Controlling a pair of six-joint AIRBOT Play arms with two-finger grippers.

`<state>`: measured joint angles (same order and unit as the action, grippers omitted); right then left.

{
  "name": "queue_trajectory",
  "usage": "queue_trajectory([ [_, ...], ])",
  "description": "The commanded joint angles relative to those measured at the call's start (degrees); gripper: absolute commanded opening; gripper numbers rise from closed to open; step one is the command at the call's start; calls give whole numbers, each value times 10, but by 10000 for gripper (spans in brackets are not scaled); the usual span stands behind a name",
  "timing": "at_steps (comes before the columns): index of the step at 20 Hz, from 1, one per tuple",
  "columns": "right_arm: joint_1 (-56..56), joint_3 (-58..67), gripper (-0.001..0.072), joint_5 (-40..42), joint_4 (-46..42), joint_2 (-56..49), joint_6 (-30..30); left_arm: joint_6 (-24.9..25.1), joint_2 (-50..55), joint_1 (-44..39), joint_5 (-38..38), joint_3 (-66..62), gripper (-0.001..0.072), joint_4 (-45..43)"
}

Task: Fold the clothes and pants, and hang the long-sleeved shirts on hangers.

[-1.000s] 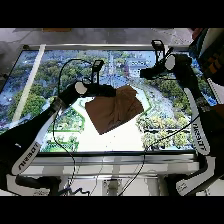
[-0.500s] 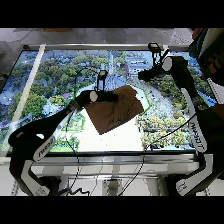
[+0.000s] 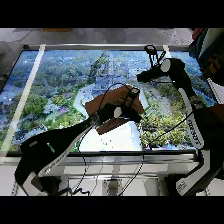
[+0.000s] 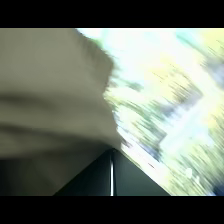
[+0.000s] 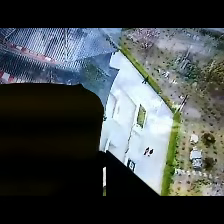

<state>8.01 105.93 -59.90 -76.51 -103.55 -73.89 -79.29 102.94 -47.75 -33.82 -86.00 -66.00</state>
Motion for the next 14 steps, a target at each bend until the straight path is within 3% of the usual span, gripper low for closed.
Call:
queue_trajectory([
  [1,-31,0,28,-57,157,-39,127,17,-57,-30,-102,-1,10,-49],
  [2,-45,0,28,-87,223,-53,168,17,-79,-27,-131,-1,10,-72],
  [4,-59,0,31,-98,254,-72,182,17,-123,-16,-177,-1,10,-125],
  [5,-60,0,139,-89,249,-79,178,16,-147,-9,-191,-1,10,-147],
  [6,-58,0,444,-75,245,-83,178,12,-167,-1,-196,-1,10,-164],
  [7,-53,0,533,-58,233,-85,178,6,-186,9,-196,-1,10,-177],
  [12,-10,0,568,-46,100,-94,150,-25,-227,54,-206,-1,11,-191],
  [14,-7,0,567,-48,82,-108,103,-31,-226,64,-228,-1,11,-191],
])
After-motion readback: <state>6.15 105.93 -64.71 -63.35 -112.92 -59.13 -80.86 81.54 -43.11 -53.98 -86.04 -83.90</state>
